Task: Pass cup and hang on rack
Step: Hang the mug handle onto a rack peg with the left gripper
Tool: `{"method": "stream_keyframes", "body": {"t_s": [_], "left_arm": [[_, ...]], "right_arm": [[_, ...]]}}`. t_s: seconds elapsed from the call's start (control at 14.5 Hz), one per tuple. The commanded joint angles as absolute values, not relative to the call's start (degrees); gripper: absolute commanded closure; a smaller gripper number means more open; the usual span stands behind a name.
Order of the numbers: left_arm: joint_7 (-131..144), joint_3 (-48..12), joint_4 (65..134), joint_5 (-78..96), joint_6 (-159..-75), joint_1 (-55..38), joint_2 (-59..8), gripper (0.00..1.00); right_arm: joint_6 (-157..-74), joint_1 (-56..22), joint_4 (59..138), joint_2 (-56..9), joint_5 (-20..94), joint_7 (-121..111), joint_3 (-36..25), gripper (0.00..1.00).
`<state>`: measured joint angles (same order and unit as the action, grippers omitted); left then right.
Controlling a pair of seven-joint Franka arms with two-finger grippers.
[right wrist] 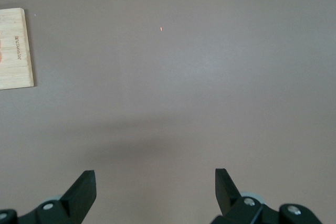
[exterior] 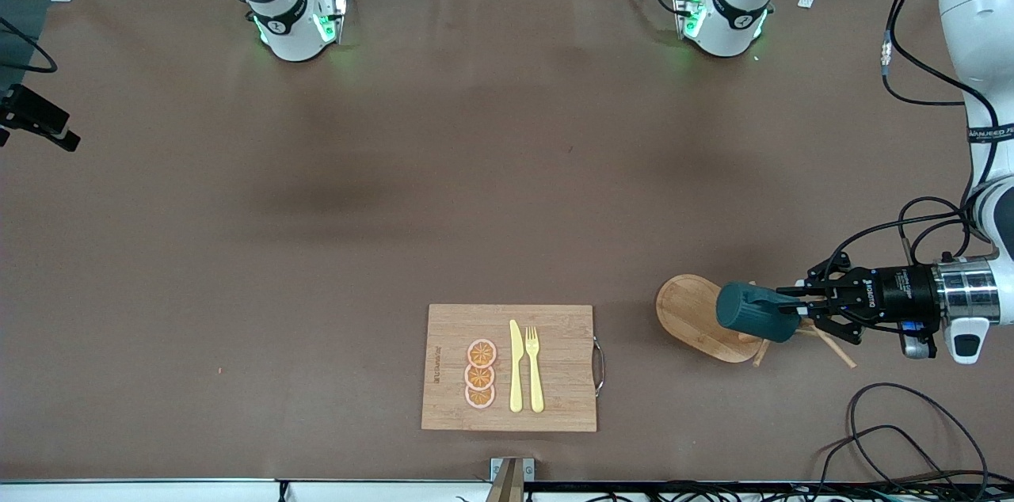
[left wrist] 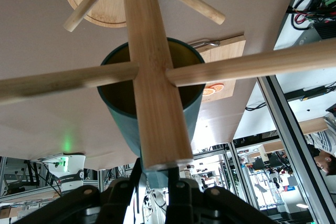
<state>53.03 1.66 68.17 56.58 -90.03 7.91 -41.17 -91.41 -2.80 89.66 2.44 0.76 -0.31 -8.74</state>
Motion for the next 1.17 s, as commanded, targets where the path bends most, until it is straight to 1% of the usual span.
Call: {"method": "stream_keyframes", "body": {"t_s": [0.0, 0.48, 0.55, 0.62, 0.76, 0.83, 0.9, 0.97, 1.1], "left_arm": [[52.6, 1.2, 67.7, 57.2, -89.5, 8.5, -41.7, 0.91], [52.3, 1.1, 67.7, 57.2, -89.6, 9.1, -41.7, 0.9], [51.3, 1.1, 67.7, 57.7, -89.6, 9.1, -41.7, 0.88], [51.0, 1.2, 67.8, 58.0, -89.6, 9.1, -41.8, 0.85], [51.1, 1.2, 67.8, 58.1, -89.6, 9.1, -42.0, 0.64], [51.0, 1.2, 67.8, 58.1, -89.6, 9.1, -42.0, 0.55], [50.9, 1.1, 67.8, 58.1, -89.6, 9.0, -41.9, 0.37], [50.6, 1.1, 67.7, 58.0, -89.6, 9.0, -41.7, 0.0], [49.9, 1.1, 67.6, 57.9, -89.3, 8.7, -41.2, 0.0]], "right_arm": [[-91.1, -3.3, 89.5, 2.6, -0.1, -0.4, -8.9, 0.0], [-91.1, -3.3, 89.4, 2.6, -0.1, -0.4, -8.9, 0.0], [-91.0, -3.3, 89.4, 2.6, -0.1, -0.4, -8.9, 0.0], [-91.1, -3.3, 89.4, 2.5, -0.1, -0.4, -8.9, 0.0], [-91.0, -3.3, 89.4, 2.6, -0.1, -0.4, -8.9, 0.0], [-91.0, -3.3, 89.4, 2.6, -0.1, -0.4, -8.9, 0.0], [-91.0, -3.3, 89.4, 2.6, -0.1, -0.4, -8.9, 0.0], [-91.0, -3.3, 89.4, 2.6, -0.1, -0.4, -8.9, 0.0], [-91.0, -3.3, 89.4, 2.6, -0.1, -0.4, -8.9, 0.0]]}}
